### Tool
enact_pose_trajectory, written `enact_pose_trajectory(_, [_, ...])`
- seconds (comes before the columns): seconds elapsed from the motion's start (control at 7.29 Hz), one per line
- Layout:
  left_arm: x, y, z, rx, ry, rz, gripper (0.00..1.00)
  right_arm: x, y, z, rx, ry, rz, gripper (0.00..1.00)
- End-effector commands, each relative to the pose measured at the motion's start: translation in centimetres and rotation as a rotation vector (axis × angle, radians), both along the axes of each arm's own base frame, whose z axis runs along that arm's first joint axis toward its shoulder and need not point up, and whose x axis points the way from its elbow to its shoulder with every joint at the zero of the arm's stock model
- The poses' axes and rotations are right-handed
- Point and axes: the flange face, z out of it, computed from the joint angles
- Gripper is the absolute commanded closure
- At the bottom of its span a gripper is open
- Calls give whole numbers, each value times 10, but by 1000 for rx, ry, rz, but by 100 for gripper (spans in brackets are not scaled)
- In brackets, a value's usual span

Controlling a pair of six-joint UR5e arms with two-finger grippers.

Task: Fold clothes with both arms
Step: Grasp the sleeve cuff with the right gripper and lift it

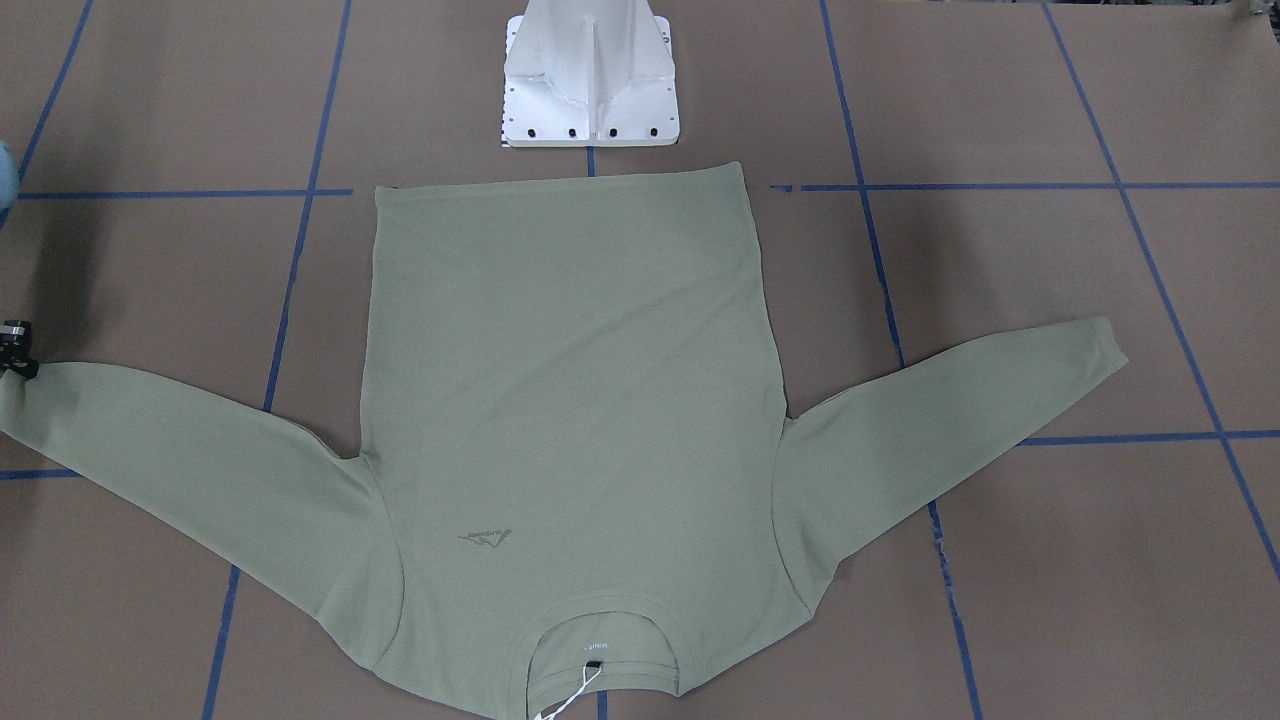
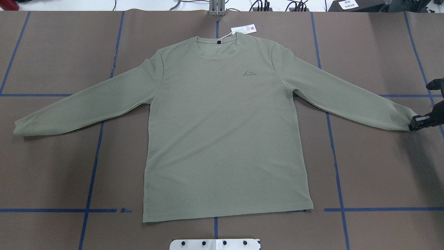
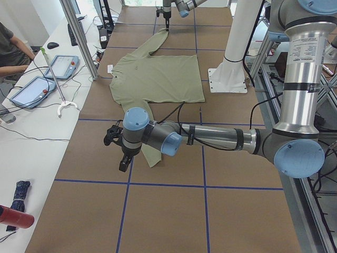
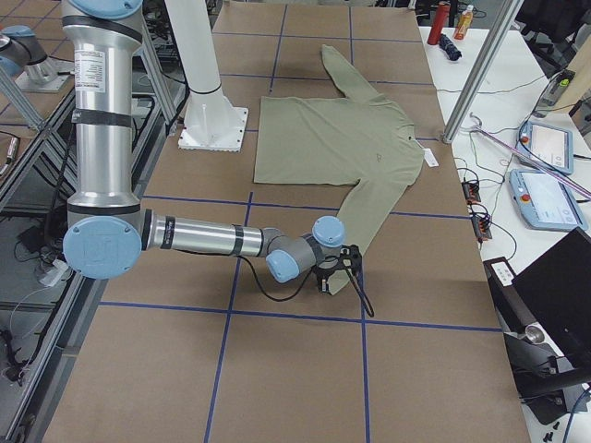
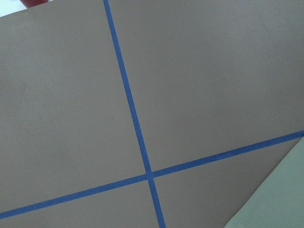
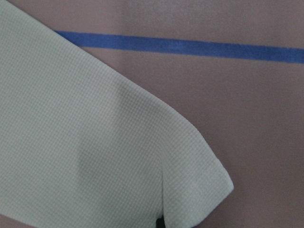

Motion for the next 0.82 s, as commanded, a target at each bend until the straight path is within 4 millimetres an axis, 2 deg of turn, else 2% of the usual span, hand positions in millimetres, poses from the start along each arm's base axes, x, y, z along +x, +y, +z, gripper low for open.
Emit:
enact_pose_trajectory(0.0, [0, 0, 0, 0, 0, 0, 0, -4, -7, -46, 54, -68, -11, 100])
enact_pose_trajectory(0.14, [0, 0, 1, -2, 0, 0, 0, -11, -19, -88, 89, -107, 9, 100])
enact_pose_trajectory(0.41, [1, -2, 5, -8, -2, 1, 0, -46, -74, -180, 76, -209, 0, 100])
enact_pose_trajectory(0.55, [1, -2, 6, -11, -4, 0, 0, -68, -109, -242, 64, -228, -18, 100])
enact_pose_trajectory(0.69, [1, -2, 7, -12, -4, 0, 0, -96, -130, -301, 49, -230, -38, 100])
